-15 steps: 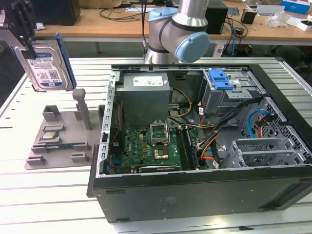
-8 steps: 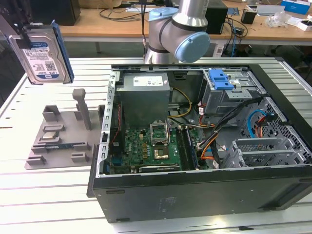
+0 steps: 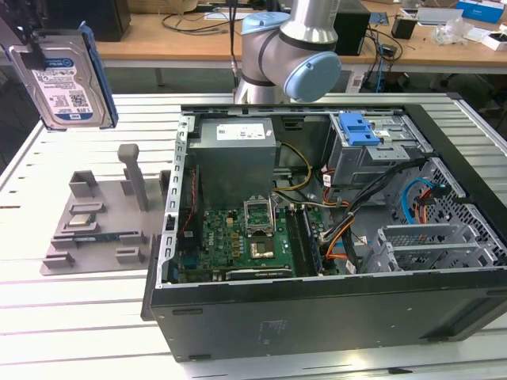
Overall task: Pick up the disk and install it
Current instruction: 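Pick up the disk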
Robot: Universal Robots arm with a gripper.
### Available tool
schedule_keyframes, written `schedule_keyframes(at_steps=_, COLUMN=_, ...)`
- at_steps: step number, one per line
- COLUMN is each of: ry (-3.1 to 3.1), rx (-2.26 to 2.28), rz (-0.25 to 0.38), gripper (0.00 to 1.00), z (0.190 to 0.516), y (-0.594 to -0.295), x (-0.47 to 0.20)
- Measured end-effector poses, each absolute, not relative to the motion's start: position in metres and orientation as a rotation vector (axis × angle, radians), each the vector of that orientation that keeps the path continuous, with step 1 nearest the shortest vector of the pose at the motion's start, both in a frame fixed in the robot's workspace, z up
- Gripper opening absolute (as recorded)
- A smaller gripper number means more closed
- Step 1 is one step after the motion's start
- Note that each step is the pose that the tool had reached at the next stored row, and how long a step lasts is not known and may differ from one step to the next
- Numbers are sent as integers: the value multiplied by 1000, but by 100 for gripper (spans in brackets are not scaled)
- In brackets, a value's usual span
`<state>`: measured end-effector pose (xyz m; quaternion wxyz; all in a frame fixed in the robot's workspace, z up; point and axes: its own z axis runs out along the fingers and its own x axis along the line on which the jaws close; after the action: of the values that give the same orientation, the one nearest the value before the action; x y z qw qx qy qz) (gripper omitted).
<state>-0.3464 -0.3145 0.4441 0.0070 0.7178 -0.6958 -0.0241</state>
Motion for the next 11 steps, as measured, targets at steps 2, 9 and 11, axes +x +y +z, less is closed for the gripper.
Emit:
schedule_keyframes(at_steps=2, ry=-2176, rx=2245, rz=-76, gripper=37, z=450, y=-314, x=-346)
schedule_keyframes(at_steps=9, ry=-2176, rx=2245, rz=-76, gripper=37, z=464, y=-314, x=-346)
schedule_keyframes(at_steps=11, ry=-2176, rx=2245, rz=-76, gripper=37, z=467, y=-314, x=-346)
